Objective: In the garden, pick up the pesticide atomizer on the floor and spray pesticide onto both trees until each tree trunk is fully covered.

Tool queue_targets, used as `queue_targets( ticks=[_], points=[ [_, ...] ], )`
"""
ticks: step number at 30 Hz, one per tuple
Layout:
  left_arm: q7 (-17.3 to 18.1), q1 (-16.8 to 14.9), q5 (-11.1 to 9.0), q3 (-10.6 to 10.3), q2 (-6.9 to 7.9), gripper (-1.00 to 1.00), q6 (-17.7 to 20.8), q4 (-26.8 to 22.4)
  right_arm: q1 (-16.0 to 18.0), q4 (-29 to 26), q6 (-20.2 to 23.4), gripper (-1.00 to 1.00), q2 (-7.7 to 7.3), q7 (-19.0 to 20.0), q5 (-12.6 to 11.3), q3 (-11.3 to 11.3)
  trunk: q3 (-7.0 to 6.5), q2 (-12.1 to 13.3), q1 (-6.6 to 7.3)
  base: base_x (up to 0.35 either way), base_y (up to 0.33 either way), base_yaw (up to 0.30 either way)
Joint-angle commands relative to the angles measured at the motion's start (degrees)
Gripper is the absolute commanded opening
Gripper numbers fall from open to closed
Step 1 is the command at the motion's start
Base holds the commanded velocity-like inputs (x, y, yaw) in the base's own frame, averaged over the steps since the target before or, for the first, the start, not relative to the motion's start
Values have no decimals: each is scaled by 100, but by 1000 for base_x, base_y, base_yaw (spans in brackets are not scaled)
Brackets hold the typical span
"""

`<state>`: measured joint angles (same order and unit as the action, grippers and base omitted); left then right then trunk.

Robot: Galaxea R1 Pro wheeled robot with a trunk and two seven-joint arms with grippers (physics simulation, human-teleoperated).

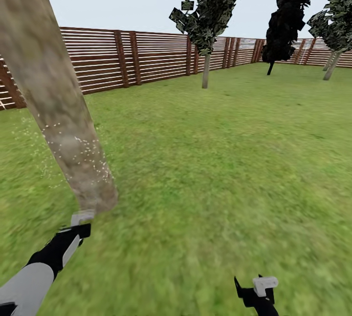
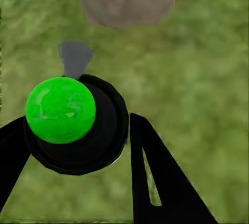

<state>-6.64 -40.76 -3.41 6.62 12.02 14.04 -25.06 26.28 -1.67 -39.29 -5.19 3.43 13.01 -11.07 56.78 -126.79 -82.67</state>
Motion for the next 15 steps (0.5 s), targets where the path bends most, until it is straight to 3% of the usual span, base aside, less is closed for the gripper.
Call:
queue_targets(
  ticks=[1, 5, 7, 8, 10, 11, 12, 13, 15],
  points=[
    [3, -2, 8, -3, 1, -100, -66, 89, 0, 0, 0, 100, 0, -10, 0, 0, -1, 0, 0, -222, 191, 0],
    [42, -2, 45, -35, -13, -100, -105, 142, 0, 0, 0, 100, 0, -27, 0, 0, -1, 0, 0, -245, 212, 0],
    [637, -2, 137, -134, -8, -100, -128, 148, 0, 0, 0, 100, 8, -27, 0, 0, -1, 0, 0, -261, 216, 0],
    [981, 30, 319, -170, -1, -100, -141, 150, 0, 0, 0, 100, 24, -20, 0, 0, -1, 0, 0, -269, 216, 0],
    [1139, 163, 603, -187, -3, -100, -243, 141, 0, 2, 4, 100, 32, 8, 0, 0, -1, 0, 0, -272, 214, 0],
    [1230, 207, 778, -192, -9, -100, -582, 190, 0, 5, 6, 100, 34, 24, 0, 4, -1, 0, 0, -272, 203, 0],
    [1759, 238, 1191, -200, -7, -100, -1227, 499, 0, 4, 8, 100, 35, 168, 19, 7, -1, 0, 0, -230, 148, 0],
    [2383, 248, 1714, -204, -4, -100, -1596, 724, 0, -13, 9, 100, 35, 535, 30, 12, -1, 0, 0, -162, 57, 0],
    [2859, 252, 2380, -204, -15, -100, -1785, 921, 6, -216, 81, 100, 46, 888, 48, 163, -1, 0, 0, -51, 16, 0]
  ],
)
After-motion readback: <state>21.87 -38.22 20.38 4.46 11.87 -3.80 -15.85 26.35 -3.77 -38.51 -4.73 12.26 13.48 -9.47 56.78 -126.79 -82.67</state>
